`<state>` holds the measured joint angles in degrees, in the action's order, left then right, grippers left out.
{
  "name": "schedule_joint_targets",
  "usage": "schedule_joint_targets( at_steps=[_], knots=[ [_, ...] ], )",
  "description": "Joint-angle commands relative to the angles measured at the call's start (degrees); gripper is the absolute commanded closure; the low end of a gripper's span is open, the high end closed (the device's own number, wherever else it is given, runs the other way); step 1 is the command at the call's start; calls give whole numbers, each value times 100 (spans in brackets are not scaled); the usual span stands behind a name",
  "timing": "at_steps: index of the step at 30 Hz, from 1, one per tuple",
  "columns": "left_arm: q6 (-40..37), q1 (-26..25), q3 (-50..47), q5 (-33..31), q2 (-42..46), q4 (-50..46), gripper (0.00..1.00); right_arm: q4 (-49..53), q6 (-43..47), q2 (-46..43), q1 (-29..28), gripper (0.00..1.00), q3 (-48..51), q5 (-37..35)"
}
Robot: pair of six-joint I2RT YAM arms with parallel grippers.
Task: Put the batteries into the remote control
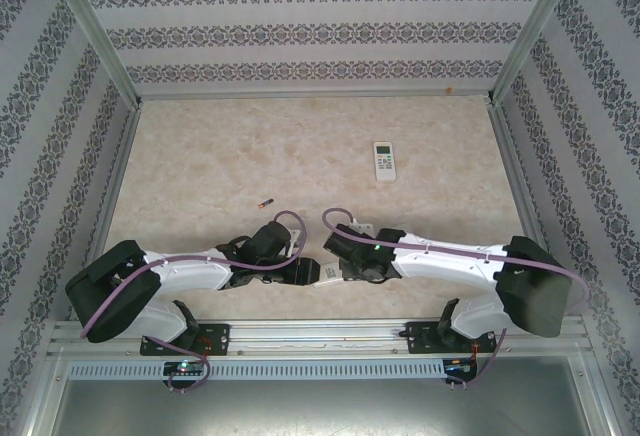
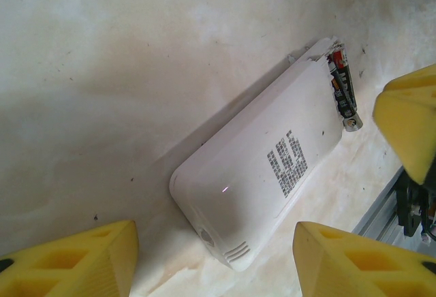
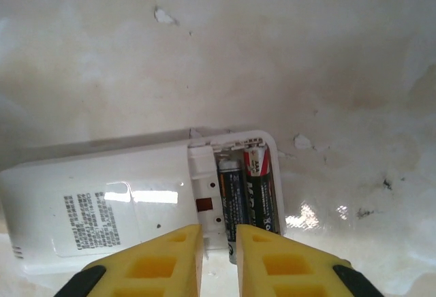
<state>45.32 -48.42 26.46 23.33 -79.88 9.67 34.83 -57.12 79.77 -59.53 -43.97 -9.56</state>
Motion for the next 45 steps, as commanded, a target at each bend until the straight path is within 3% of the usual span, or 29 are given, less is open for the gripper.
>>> schedule_joint_targets(
  at_steps=[1,17,26,45],
  knots=[
    [-125,-123,76,-110,-111,369,37,-12,-115,128,-68,78,94,36],
    [-124,-123,96,-106,-152,386,37,-20,-97,420,-103,87,142,15],
    [-123,-123,87,-108,-142,386,37,239,-129,637,-174,85,109,-181],
    [-125,-123,102,-75,-204,449,37,345,-273,-1,-199,81,191,-415]
  ],
)
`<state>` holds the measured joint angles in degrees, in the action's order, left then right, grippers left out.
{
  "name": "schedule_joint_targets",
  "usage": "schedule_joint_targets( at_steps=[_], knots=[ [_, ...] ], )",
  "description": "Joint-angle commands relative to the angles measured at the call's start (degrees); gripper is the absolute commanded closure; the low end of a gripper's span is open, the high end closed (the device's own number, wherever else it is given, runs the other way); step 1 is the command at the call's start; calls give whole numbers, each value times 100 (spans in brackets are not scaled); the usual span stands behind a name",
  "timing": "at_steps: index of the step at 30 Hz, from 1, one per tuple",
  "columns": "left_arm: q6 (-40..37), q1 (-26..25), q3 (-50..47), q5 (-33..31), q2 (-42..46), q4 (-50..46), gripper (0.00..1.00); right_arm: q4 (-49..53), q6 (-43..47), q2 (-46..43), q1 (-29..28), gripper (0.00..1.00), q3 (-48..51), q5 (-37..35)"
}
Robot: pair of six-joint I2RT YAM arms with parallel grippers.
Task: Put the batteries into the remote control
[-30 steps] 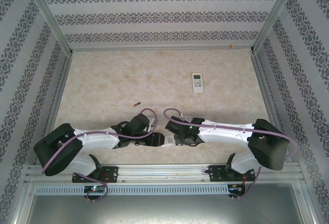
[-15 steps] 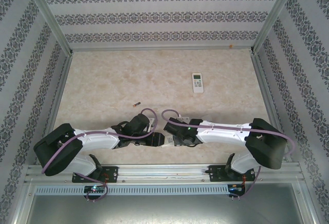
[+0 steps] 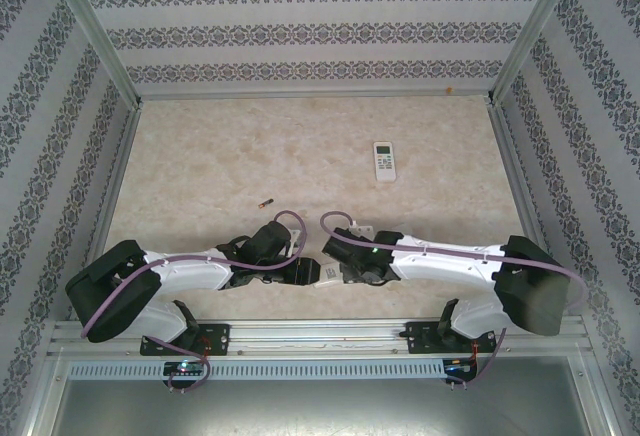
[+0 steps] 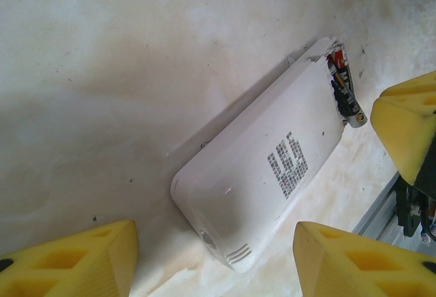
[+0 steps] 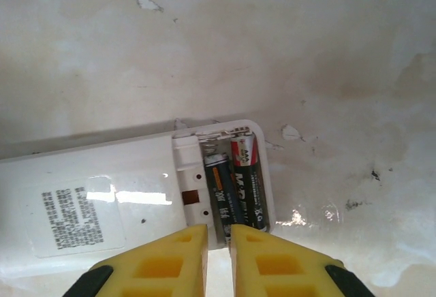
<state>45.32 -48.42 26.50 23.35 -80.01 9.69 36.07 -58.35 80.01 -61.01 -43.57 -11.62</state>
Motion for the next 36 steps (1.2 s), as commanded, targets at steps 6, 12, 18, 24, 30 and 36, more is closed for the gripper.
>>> schedule_joint_targets(
  at_steps=[6,12,18,24,30,36],
  knots=[
    [-131,-123,131,-76,-200,428,37,145,-116,181,-44,84,177,-113],
    [-137,-123,134,-72,-222,431,37,75,-89,294,-45,87,147,-103],
    [-125,-123,118,-70,-220,454,37,-60,-57,516,-44,87,138,-56],
    [-114,-123,66,-90,-167,446,37,-380,-41,906,-44,89,217,69],
    [-115,-123,35,-116,-106,446,37,-237,50,1005,-45,91,-10,45],
    [-140,-123,4,-271,3,413,37,118,256,13,14,80,-354,-383]
  ],
)
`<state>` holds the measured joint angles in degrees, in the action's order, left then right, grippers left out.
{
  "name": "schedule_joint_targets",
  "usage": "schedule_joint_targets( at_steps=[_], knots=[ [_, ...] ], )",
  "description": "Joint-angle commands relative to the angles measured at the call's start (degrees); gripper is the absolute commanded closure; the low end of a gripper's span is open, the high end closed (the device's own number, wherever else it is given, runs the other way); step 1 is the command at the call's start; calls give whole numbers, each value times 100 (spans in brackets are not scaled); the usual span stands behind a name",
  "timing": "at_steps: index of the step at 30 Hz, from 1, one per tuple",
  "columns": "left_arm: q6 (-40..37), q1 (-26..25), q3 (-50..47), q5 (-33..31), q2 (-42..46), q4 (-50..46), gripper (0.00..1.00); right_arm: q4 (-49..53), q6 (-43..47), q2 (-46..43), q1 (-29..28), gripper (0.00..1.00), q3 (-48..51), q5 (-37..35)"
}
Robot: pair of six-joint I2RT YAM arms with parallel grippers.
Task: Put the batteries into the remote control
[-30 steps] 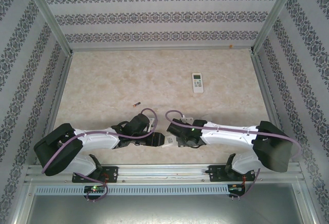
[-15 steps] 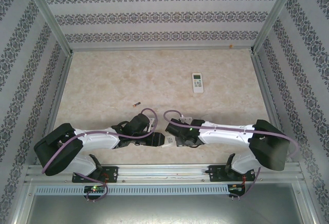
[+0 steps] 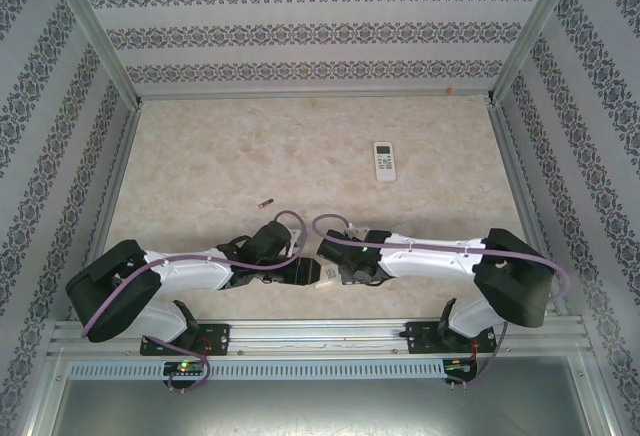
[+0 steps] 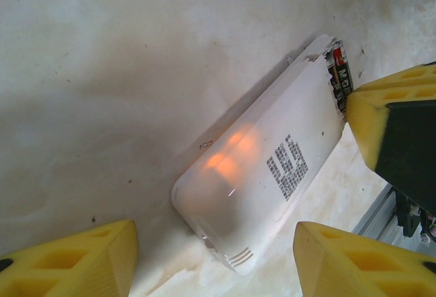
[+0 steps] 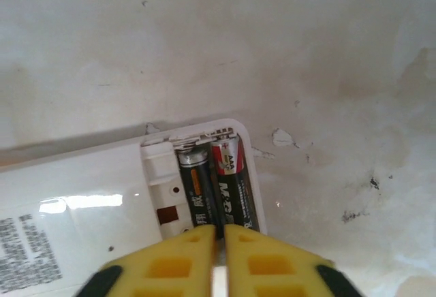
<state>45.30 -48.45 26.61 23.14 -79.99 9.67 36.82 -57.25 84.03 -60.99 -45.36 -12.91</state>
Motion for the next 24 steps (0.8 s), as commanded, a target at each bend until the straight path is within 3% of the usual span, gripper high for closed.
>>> schedule_joint_targets(
  at_steps=[1,7,16,21,24],
  knots=[
    [-156,-122,-15,-280,38,404,37,37,178,-470,61,79,-159,-304],
    [-262,-121,-31,-442,292,156,32,-275,409,-417,524,82,127,-236],
    [-312,-121,-102,-734,574,-25,31,-727,252,552,388,91,223,371],
    [-350,-121,-107,-749,597,-58,31,-330,333,-127,419,89,35,51],
    [-394,-121,-99,-781,636,-36,31,-67,664,-645,626,81,-76,-344]
  ],
)
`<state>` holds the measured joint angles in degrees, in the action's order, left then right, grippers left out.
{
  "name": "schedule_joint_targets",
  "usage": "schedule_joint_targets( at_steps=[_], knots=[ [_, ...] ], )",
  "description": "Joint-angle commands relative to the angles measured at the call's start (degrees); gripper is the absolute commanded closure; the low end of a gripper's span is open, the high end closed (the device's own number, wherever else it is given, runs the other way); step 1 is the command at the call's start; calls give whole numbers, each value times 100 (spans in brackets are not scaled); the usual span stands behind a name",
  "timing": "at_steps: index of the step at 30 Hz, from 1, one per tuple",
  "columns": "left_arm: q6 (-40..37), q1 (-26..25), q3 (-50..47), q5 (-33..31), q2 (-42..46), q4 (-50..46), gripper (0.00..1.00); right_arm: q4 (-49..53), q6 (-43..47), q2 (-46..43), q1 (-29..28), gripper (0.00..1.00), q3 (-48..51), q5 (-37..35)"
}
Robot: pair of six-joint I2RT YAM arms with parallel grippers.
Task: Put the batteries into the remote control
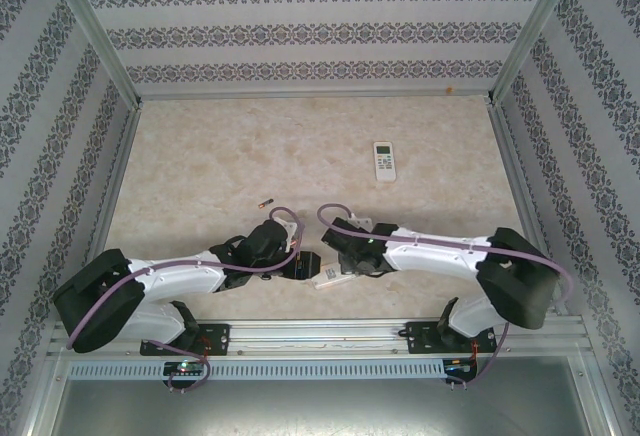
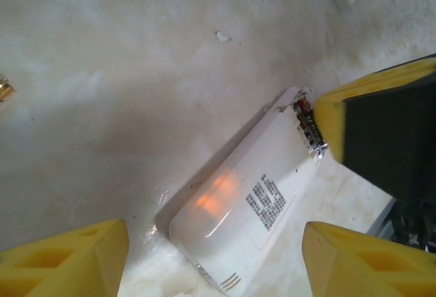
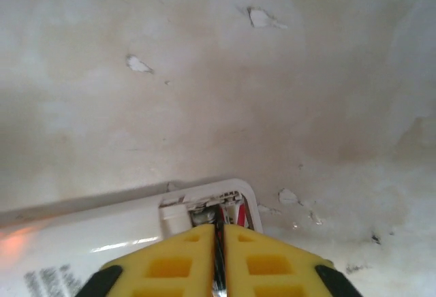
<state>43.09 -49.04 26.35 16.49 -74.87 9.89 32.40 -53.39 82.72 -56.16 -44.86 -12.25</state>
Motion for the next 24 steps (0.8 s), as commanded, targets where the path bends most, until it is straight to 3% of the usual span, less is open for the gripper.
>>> schedule_joint_targets(
  at_steps=[1,4,8,10,14,17,19,24],
  knots=[
    [-185,-62,-77,-138,138,-49,30,472,360,-676,279,76,-132,-595],
    [-255,-62,-77,-197,266,-61,28,661,299,-1008,992,64,-31,-820],
    [-324,-62,-142,-319,494,-101,25,257,198,-1202,2336,46,289,-79],
    [-350,-62,-204,-325,597,-82,24,-104,785,-1198,2805,36,416,105],
    [-479,-62,-354,-207,808,20,21,341,3194,-709,3592,21,-117,875],
    [-508,-62,-396,-192,886,48,20,939,3973,-178,3955,19,-546,1044],
    [-523,-62,-395,-201,913,76,20,786,4272,1,4289,16,-583,1711],
    [-516,-62,-390,-195,936,66,18,706,4339,473,4403,13,-861,2060]
  ],
)
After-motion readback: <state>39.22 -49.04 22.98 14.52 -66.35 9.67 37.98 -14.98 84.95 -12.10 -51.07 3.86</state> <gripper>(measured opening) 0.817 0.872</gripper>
